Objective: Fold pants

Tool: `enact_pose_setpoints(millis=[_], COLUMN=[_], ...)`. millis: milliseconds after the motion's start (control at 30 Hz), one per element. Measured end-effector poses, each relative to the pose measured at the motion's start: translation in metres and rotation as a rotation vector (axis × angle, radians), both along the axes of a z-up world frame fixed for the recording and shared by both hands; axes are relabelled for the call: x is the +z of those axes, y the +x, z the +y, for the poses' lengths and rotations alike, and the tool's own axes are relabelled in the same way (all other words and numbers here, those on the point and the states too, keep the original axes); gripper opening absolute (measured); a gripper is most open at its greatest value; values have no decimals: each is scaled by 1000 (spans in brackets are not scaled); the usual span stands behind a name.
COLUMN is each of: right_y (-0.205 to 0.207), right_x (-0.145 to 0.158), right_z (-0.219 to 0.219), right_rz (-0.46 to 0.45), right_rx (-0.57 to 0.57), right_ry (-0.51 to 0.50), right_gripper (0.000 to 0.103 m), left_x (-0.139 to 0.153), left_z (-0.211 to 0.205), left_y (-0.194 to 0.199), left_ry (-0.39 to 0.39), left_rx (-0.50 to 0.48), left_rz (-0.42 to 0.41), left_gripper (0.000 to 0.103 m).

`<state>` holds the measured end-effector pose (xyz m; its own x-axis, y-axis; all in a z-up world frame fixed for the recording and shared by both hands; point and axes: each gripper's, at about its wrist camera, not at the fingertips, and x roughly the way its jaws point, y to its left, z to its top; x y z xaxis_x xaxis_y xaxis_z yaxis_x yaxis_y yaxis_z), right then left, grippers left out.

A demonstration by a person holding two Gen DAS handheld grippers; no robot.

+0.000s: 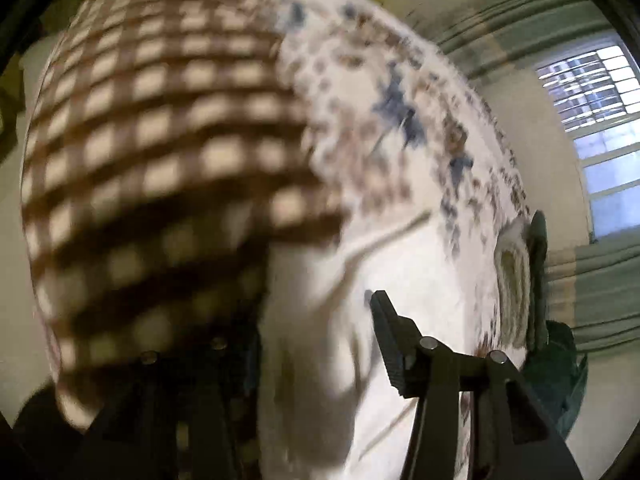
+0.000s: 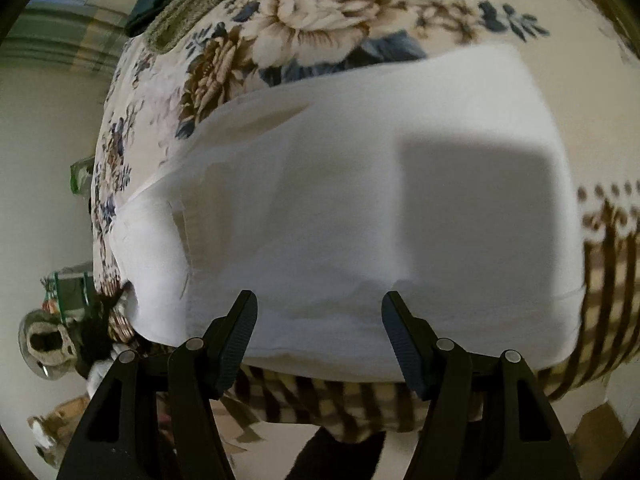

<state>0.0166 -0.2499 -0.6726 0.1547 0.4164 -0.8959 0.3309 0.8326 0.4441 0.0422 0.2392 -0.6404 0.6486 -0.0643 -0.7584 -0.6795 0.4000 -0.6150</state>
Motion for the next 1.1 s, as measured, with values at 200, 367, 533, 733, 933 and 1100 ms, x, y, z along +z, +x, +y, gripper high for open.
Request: enact_pose_setpoints(millis=[200,367,533,733,933,1100], right_y=[10,9,8,6,-3,-19], right_x=[-6,-10,-8,5,16,35], right_z=[-23,-33,-32,-41,-66,-94], right_rz=[2,18,17,-11,-35,-59], right_rx=[-17,-43,-14,-22,-103,-171], right_ry=[9,11,-1,-27,2,19], right_gripper=[67,67,67,67,67,67], left_x=[-2,-9,10,87,168,199], left_z=[2,-7,-16,-61,-137,-245], left_y=[7,-6,-3,1,-5,-20], left_ry=[42,-22,66,219,237,298], left_rx=[-52,-99,-117,-276,-485,-744], left_rz=[16,-29,-44,-189,-328,-384], left_gripper=[32,33,18,16,15,15])
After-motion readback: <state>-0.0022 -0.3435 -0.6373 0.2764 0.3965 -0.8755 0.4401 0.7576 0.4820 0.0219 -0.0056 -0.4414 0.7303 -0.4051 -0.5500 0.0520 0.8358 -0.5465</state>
